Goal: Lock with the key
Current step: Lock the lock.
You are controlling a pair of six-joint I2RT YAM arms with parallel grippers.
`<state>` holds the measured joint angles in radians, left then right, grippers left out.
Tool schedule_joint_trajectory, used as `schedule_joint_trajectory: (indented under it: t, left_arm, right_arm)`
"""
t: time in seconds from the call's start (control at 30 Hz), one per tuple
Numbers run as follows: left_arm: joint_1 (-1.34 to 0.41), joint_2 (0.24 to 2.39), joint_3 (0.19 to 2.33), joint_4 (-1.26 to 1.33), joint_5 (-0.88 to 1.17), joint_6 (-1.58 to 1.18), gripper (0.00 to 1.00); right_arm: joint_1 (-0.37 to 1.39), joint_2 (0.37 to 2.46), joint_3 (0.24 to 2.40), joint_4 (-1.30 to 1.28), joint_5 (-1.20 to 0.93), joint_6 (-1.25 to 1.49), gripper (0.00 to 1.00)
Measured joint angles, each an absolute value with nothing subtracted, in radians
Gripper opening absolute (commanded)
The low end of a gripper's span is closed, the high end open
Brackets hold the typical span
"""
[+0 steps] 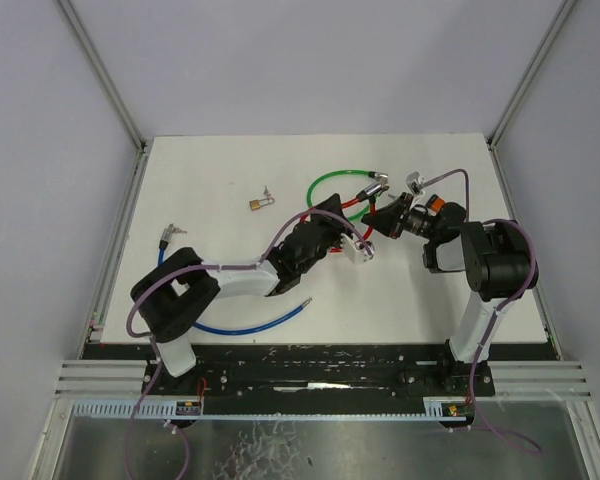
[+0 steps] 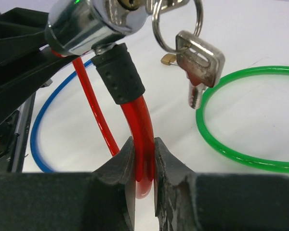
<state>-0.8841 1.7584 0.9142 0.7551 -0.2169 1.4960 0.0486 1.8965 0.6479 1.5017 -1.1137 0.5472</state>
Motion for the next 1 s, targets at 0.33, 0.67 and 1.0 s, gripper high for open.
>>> schedule_joint_trajectory:
  t: [0.33,0.67,1.0]
  left_arm:
    - [-0.952,1.832,0.878,0.918,-0.284,1.523,0.00]
    - [-0.978,1.895,0.821,1.039,-0.316,1.515,0.00]
    - [-0.999,1.928,0.818,1.074,-0.327,1.507,0.00]
  right_arm:
    - [0.048,1.897,0.609,1.502,-1.047,0.440,0.00]
    - [0.048,1.924,0.585,1.500,-1.032,0.368,0.01]
    - [0.045,1.932,0.559,1.497,-1.029,0.328,0.08]
